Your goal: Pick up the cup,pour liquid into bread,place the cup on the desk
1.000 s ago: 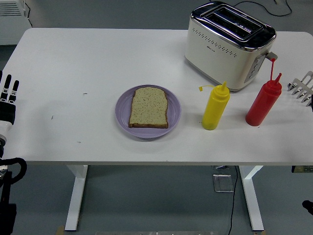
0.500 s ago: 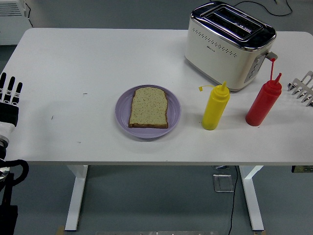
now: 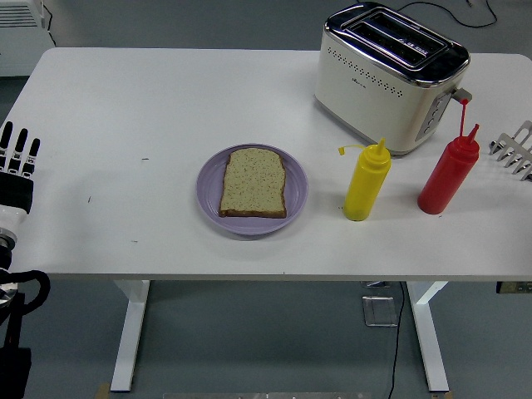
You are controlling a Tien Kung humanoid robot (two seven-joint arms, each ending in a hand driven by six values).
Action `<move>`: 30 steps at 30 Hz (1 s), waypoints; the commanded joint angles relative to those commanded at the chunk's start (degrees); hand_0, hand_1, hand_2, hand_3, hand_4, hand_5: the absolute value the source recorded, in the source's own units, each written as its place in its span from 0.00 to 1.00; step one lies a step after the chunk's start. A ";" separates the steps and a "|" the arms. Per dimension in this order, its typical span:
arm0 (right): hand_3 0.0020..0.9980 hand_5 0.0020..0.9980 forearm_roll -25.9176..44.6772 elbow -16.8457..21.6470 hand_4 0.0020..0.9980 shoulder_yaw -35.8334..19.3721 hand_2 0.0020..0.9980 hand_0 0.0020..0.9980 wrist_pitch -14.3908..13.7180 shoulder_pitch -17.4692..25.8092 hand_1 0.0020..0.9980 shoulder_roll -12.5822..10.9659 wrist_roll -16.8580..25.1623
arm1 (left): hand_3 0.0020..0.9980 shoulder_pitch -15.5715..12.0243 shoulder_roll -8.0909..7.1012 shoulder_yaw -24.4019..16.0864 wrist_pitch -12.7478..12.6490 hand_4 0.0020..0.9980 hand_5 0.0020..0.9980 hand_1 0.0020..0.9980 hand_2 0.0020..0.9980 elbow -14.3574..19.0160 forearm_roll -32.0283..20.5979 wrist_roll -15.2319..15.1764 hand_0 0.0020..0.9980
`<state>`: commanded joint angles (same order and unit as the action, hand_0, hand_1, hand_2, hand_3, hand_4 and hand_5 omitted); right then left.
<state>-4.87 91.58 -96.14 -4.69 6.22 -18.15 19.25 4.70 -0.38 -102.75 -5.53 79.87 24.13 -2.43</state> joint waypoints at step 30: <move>0.81 0.75 2.80 -4.04 0.68 1.48 0.78 0.82 -0.56 -0.18 0.76 1.14 0.09 | 0.69 -0.65 -0.34 -0.05 0.13 0.51 1.00 0.74 0.74 1.02 0.24 0.06 0.79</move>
<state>-2.07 87.54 -94.66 -5.25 6.05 -17.01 19.33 4.06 -0.73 -102.80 -5.40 80.89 24.38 -2.37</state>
